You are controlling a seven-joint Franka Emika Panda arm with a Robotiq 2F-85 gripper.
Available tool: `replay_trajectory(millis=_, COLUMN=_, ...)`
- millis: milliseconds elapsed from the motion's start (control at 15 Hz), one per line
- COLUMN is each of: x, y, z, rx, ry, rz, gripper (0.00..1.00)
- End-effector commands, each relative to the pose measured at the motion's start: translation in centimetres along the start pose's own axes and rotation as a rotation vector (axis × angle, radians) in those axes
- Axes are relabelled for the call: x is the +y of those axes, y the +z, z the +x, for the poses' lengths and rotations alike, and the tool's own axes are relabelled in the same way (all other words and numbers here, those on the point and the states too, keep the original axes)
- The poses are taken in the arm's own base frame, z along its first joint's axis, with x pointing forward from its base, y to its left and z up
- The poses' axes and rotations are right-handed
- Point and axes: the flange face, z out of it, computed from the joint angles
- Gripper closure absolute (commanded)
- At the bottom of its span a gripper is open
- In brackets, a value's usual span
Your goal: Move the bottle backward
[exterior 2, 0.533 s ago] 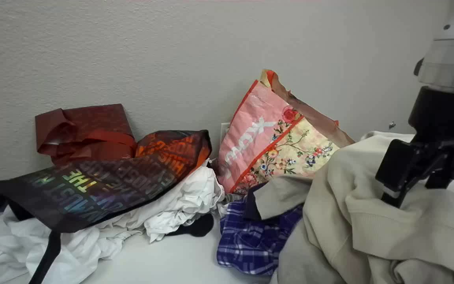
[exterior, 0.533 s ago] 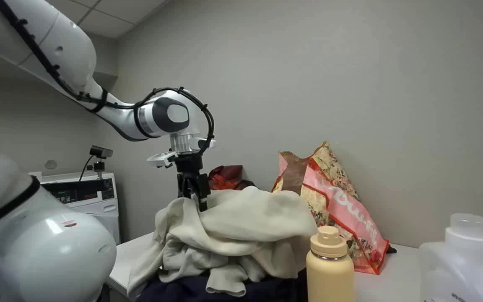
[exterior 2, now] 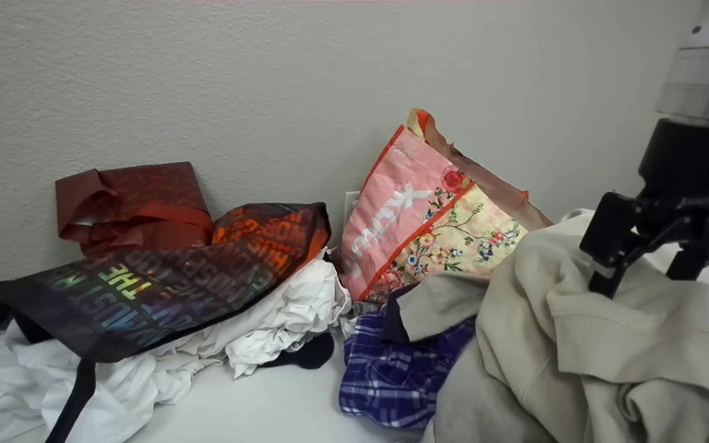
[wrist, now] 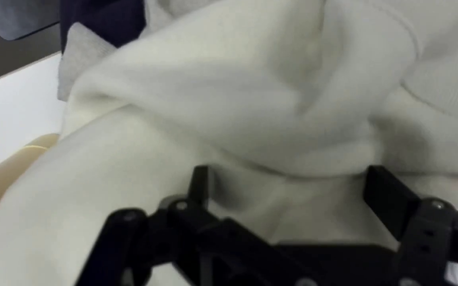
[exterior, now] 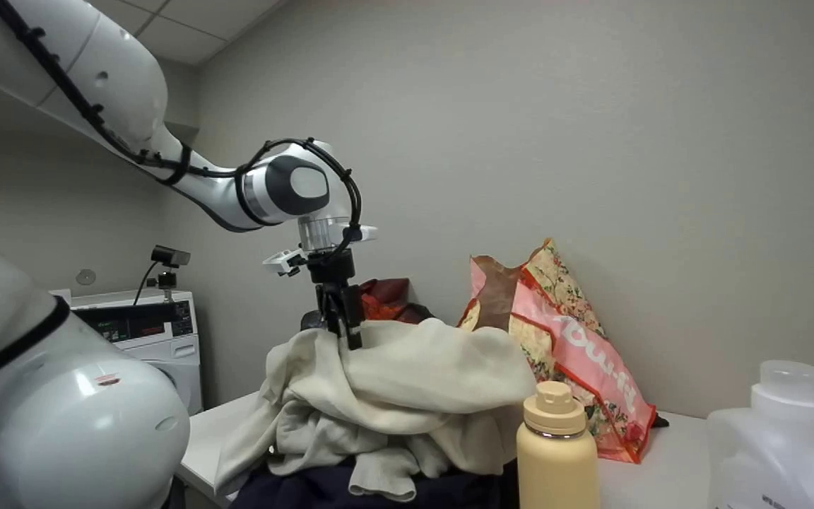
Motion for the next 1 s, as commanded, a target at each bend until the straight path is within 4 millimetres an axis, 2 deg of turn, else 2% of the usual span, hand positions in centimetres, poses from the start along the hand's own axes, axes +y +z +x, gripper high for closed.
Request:
replay_trajectory(millis=0, x=4.3, y=-2.9, z=4.0, rx=0.037, ry=0.201, rz=-0.009, gripper=0.00)
replay_trajectory(millis=267, x=11.9, y=-5.6, z=8.5, rx=0.095, ry=0.420, rz=-0.037, gripper=0.00)
replay_trajectory(millis=467, x=17.2, y=-6.2, z=10.9, rx=0.131, ry=0.582, rz=-0.067, gripper=0.00)
replay_trajectory(millis=667, x=21.0, y=-5.1, z=12.3, rx=0.139, ry=0.741, rz=-0.118, gripper=0.00)
replay_trajectory(millis=933, x=24.3, y=-2.0, z=13.2, rx=0.099, ry=0.961, rz=-0.189, gripper=0.00)
